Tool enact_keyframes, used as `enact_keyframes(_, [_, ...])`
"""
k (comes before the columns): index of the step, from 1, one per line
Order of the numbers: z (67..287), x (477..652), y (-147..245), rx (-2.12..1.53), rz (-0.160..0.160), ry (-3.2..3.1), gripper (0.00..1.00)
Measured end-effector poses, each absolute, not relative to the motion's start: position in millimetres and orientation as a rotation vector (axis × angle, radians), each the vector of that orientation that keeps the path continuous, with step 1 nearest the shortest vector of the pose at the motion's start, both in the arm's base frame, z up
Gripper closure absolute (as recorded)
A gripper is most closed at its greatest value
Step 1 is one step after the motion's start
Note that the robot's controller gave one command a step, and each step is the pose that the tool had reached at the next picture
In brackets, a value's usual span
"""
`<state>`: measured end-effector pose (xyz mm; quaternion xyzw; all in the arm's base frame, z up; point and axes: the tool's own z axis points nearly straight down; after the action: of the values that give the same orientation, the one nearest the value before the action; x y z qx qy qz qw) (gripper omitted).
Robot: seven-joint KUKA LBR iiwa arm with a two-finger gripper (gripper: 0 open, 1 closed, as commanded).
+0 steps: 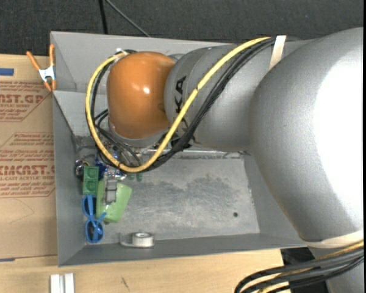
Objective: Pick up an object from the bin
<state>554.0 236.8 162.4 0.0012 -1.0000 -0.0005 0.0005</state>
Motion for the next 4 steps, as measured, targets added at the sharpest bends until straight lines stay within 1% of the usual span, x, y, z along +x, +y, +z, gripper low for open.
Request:
enact_keyframes(1, [67, 583.5, 247, 0.303, 0.001, -3.128, 0.0])
enact_keyframes(2, [102, 593.2, 246, 0.289, -0.004, -3.134, 0.0])
enact_keyframes(3, [100, 591.5, 243, 0.501, -0.001, -3.104, 0.0])
enact_keyframes(4, [69, 590.1, 241, 0.277, -0.002, -3.128, 0.0])
